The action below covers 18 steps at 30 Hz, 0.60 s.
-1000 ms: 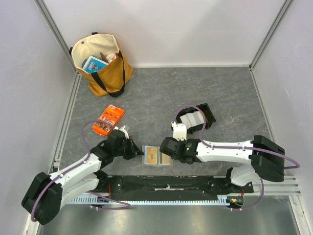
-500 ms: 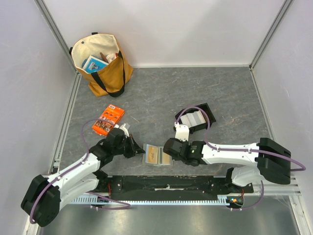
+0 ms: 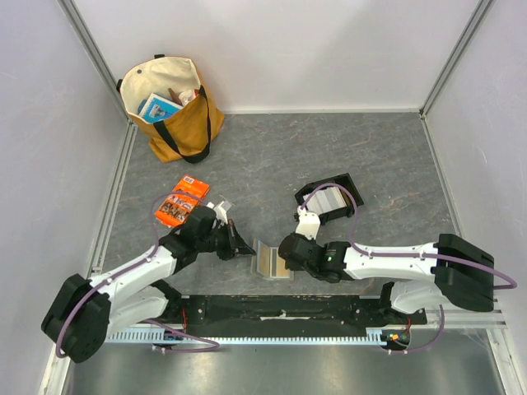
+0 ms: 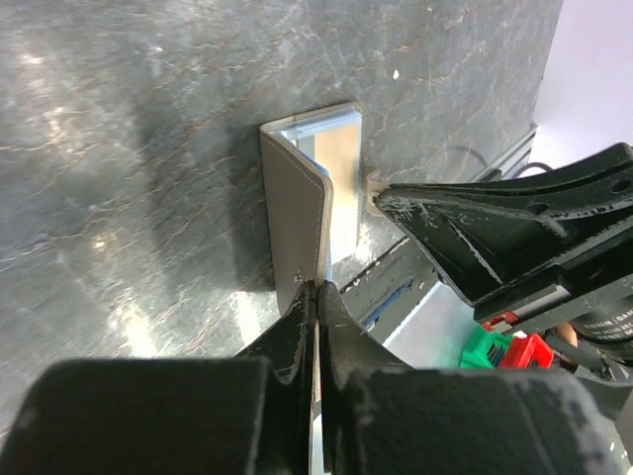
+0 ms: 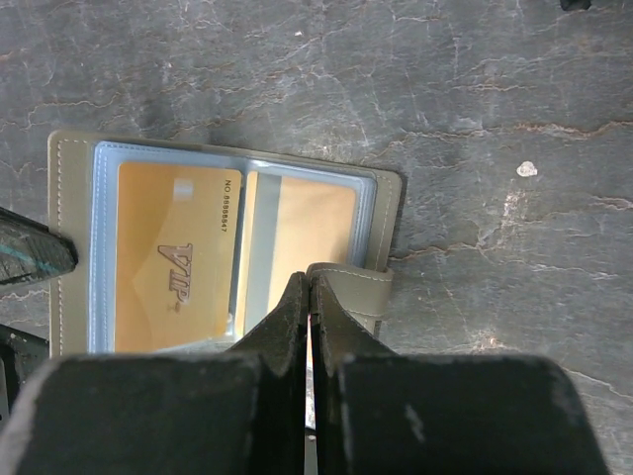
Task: Put the credit cards into the card holder
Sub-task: Close the card holder at the center of the board.
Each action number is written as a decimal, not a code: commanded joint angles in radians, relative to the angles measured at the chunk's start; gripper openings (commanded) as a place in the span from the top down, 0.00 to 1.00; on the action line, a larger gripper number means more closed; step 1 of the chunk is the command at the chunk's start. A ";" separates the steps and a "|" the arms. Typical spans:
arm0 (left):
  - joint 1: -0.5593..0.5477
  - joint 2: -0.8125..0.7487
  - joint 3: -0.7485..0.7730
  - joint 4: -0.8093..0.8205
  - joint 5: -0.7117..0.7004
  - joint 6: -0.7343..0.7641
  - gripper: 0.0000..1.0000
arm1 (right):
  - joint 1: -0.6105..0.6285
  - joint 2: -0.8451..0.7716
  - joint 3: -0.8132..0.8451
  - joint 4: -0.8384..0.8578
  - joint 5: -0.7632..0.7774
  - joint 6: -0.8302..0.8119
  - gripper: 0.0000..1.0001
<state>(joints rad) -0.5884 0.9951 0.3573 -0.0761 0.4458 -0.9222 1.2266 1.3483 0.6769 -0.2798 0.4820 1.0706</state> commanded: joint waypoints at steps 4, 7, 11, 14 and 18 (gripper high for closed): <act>-0.062 0.082 0.066 0.114 0.082 0.025 0.95 | 0.004 -0.028 -0.025 0.070 0.018 0.043 1.00; -0.082 0.103 0.080 0.128 0.077 0.019 0.91 | 0.004 -0.037 -0.031 0.071 0.023 0.049 1.00; -0.108 0.149 0.106 0.137 0.077 0.020 0.87 | 0.004 -0.049 -0.042 0.070 0.035 0.060 1.00; -0.128 0.191 0.126 0.150 0.080 0.022 0.85 | 0.004 -0.077 -0.053 0.050 0.062 0.084 1.00; -0.152 0.237 0.141 0.167 0.076 0.017 0.82 | 0.004 -0.124 -0.074 0.014 0.107 0.123 1.00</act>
<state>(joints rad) -0.7174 1.1946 0.4625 0.0536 0.4999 -0.9226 1.2266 1.2873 0.6201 -0.2531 0.5072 1.1290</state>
